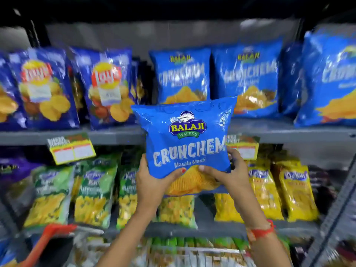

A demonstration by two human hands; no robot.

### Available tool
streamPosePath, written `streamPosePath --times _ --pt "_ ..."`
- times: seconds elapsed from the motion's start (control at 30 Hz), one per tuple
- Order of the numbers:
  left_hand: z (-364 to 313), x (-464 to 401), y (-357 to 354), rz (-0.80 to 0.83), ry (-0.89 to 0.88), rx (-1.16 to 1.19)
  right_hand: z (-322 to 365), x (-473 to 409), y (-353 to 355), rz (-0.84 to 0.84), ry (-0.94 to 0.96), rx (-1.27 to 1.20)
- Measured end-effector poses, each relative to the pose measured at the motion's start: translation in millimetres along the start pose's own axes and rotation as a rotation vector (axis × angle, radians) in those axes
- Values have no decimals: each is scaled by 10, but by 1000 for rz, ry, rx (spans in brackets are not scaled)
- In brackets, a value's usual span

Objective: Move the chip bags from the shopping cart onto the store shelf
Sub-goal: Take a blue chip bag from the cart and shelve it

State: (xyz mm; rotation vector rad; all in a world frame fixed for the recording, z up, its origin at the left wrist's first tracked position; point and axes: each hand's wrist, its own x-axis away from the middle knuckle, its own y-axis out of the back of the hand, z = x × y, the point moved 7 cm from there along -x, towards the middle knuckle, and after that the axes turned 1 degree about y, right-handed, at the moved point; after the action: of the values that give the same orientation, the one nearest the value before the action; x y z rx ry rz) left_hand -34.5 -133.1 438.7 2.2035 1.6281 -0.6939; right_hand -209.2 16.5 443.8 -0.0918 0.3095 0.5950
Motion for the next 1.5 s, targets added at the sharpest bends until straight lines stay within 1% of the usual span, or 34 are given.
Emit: streamPosePath --times 0.13,0.23,0.37,0.47,0.6,0.73,0.87,0.97,1.03,1.17,1.27,1.4,1.5 --pt "-524 -522 -28 -7 -128 39 572 -352 -91 -37 112 -61" --pt "-771 -871 -85 38 -140 106 911 -594 -170 -54 164 -52" --pt "-950 -1305 -188 104 -148 99 1245 -871 -229 -138 254 37" --pt "-932 -1603 -305 114 -81 93 1270 -1095 -294 -171 240 16" --pt "-804 -1869 -485 114 13 104 1199 -1284 -365 -262 214 14" --pt "-669 -2001 -530 92 50 44 1073 -1375 -496 -279 197 15" --pt "-594 -1947 -480 77 22 -96 940 -1362 -572 -277 212 74" --pt "-632 -1805 -436 73 -39 -114 958 -1288 -572 -258 263 91" --pt "-677 -1687 -380 44 -87 -130 1018 -1162 -529 -279 329 108" --pt "-831 -1357 -202 -71 -251 -158 1076 -759 -398 -374 492 84" --pt "-900 -1061 -113 -114 -369 -161 971 -468 -375 -382 553 14" --pt "-713 -590 -44 -92 -403 -129 573 -99 -420 -352 514 -55" --pt "-332 -207 31 -64 -341 -157 -2 153 -527 -272 374 -33"
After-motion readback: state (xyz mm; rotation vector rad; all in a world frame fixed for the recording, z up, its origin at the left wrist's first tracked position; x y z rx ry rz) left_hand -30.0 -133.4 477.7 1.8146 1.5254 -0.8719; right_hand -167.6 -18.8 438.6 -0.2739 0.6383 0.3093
